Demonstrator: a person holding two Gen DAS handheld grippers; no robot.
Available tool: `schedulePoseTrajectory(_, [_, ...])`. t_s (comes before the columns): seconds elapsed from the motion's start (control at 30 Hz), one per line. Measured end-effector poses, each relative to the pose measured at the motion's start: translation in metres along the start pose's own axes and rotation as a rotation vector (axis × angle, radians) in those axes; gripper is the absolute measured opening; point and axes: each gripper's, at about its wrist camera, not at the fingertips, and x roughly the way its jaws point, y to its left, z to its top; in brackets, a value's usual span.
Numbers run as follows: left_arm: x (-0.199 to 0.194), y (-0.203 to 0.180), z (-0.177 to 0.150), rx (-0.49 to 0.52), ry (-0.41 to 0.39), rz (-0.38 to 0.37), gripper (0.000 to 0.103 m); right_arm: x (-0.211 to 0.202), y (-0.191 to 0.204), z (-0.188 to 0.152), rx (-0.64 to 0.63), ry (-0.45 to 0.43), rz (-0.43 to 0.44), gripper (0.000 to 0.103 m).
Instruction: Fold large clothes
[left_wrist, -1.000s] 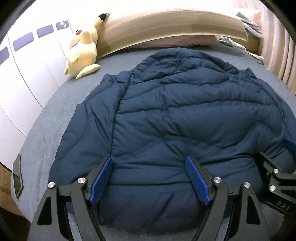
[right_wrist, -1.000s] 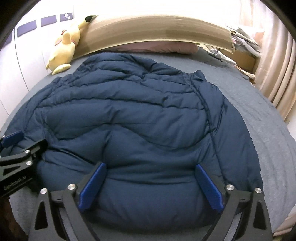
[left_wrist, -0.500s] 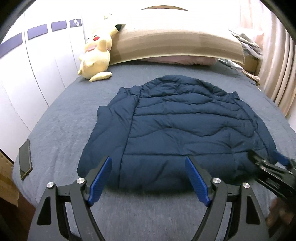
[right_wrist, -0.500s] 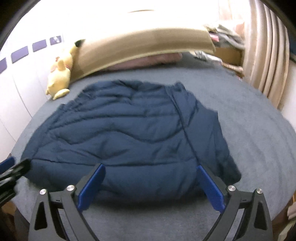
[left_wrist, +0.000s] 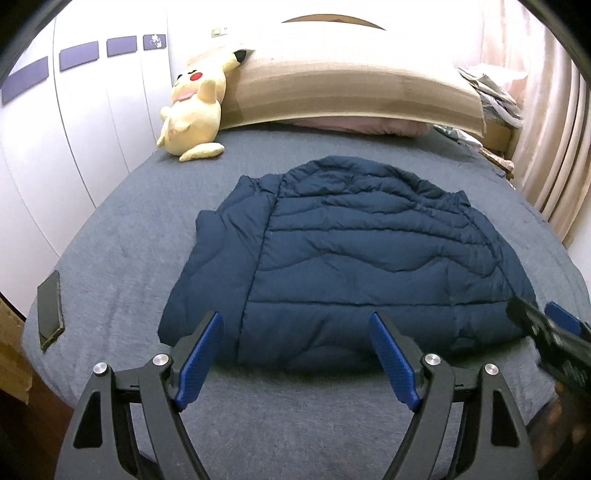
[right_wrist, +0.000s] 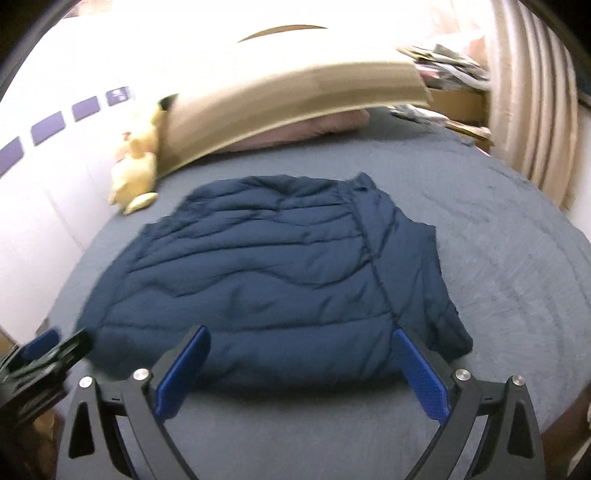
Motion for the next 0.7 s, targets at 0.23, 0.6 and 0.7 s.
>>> schedulePoseTrajectory(0.23, [-0.030, 0.000, 0.003, -0.015, -0.028, -0.004, 0.082, -0.046, 0.012, -0.016, -0.029, -0.013, 0.028, 0.100])
schedulePoseTrajectory(0.6, [-0.072, -0.012, 0.001, 0.013, -0.085, -0.017, 0.085, -0.080, 0.014, -0.018, -0.023, -0.044, 0.034, 0.100])
schedulePoseTrajectory(0.7, [-0.079, -0.014, 0.001, 0.018, -0.096, -0.018, 0.086, -0.082, 0.014, -0.018, -0.026, -0.047, 0.022, 0.100])
